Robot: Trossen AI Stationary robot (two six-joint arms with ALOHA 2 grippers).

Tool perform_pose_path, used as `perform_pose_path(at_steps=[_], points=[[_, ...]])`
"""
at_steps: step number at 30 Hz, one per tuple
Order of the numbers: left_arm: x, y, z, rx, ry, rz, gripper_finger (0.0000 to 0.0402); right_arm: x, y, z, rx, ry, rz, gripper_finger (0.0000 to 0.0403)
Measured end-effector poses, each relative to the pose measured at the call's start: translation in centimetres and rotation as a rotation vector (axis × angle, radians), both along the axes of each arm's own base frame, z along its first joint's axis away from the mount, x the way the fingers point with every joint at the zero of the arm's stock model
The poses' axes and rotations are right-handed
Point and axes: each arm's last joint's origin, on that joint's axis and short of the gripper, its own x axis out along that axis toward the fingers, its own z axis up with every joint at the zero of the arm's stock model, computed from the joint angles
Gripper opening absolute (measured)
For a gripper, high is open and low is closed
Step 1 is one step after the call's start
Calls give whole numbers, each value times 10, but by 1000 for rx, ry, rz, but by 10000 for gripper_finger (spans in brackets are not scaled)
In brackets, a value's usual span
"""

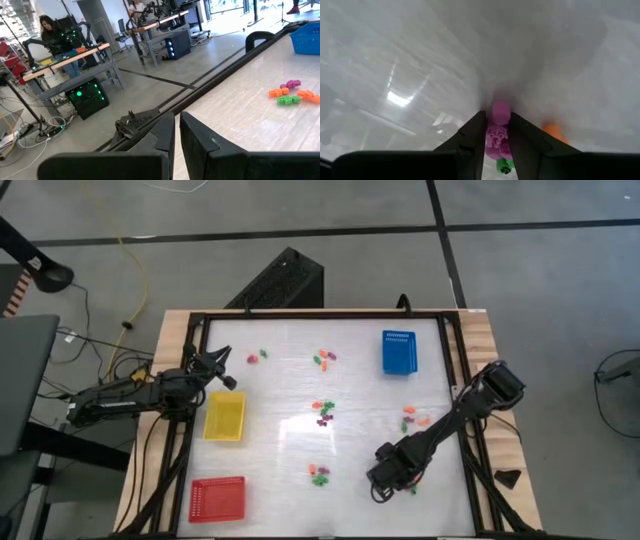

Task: Sort Halloween decoration
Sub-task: Put the purple skeleton toy into the blue bin

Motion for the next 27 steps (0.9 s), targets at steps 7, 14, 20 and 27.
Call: perform_pose_path(at_steps=[7,14,20,27], points=[[0,0,0,0,0,0,18,4,-3,10,21,-25,50,72],[0,0,0,0,0,0,18,17,-8,42,-67,-215,159,35],[0,0,0,0,0,0,18,28,-44,74,-215,-407,228,23],[0,0,0,0,0,0,18,32,-112,116,-345,-549,244,29]])
